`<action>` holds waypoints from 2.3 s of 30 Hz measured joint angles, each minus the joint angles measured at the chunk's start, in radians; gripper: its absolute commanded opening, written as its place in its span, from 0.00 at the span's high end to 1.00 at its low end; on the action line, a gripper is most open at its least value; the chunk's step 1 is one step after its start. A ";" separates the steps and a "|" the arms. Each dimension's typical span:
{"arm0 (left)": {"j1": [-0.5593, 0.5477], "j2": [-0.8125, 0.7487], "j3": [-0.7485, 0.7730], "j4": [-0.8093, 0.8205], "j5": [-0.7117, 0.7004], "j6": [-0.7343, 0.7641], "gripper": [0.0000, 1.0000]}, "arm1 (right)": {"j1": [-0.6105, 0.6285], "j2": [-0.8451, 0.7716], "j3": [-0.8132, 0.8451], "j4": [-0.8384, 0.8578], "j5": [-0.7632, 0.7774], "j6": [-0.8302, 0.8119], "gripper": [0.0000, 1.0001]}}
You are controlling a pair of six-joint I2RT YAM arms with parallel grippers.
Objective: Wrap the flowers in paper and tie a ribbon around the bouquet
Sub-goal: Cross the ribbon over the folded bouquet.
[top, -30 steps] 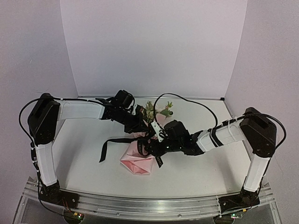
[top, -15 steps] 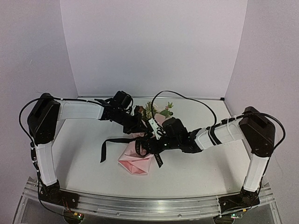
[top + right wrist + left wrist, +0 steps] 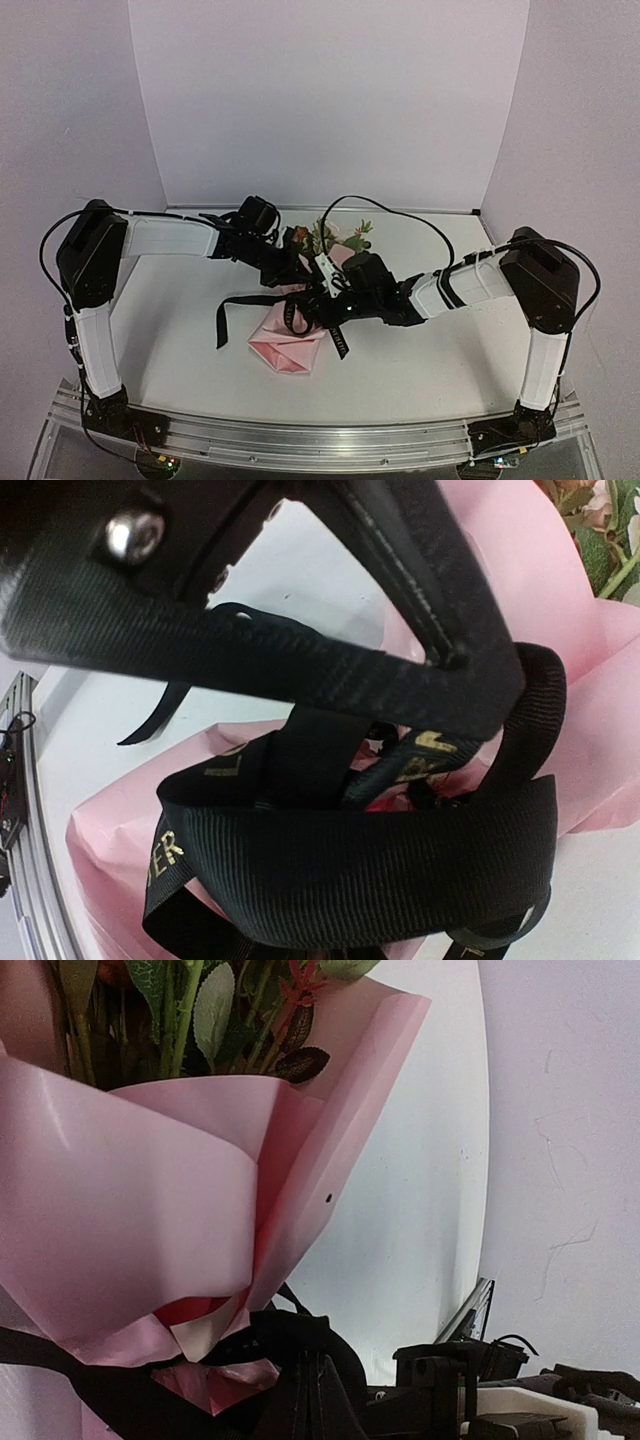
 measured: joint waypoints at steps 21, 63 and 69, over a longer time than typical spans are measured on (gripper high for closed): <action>0.012 -0.130 -0.196 0.130 -0.003 0.028 1.00 | -0.005 -0.105 -0.061 -0.006 -0.022 0.227 1.00; -0.109 -0.281 -0.490 0.336 -0.118 0.069 1.00 | 0.046 -0.225 0.037 -0.570 -0.012 0.491 1.00; -0.109 -0.301 -0.495 0.338 -0.164 0.067 1.00 | 0.046 -0.282 0.105 -0.775 0.033 0.395 1.00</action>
